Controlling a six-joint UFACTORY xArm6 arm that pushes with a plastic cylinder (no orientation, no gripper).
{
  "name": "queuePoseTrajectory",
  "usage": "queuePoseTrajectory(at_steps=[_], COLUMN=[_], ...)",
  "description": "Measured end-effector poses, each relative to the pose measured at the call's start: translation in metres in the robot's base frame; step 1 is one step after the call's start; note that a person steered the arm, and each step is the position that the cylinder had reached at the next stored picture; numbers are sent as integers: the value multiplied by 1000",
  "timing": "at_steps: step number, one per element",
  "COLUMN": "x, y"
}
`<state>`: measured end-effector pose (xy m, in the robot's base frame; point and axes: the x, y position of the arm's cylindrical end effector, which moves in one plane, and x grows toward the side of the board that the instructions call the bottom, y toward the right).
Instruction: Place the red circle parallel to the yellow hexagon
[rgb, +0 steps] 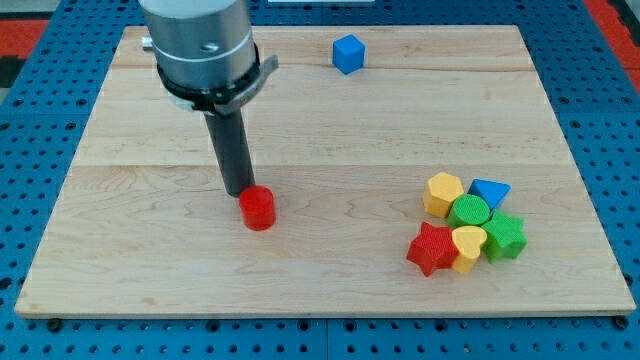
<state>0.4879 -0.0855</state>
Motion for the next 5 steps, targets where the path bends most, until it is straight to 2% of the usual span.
queuePoseTrajectory(at_steps=[1, 2, 3, 4, 5], x=[7, 12, 48, 48, 38], y=[3, -45, -12, 53, 80])
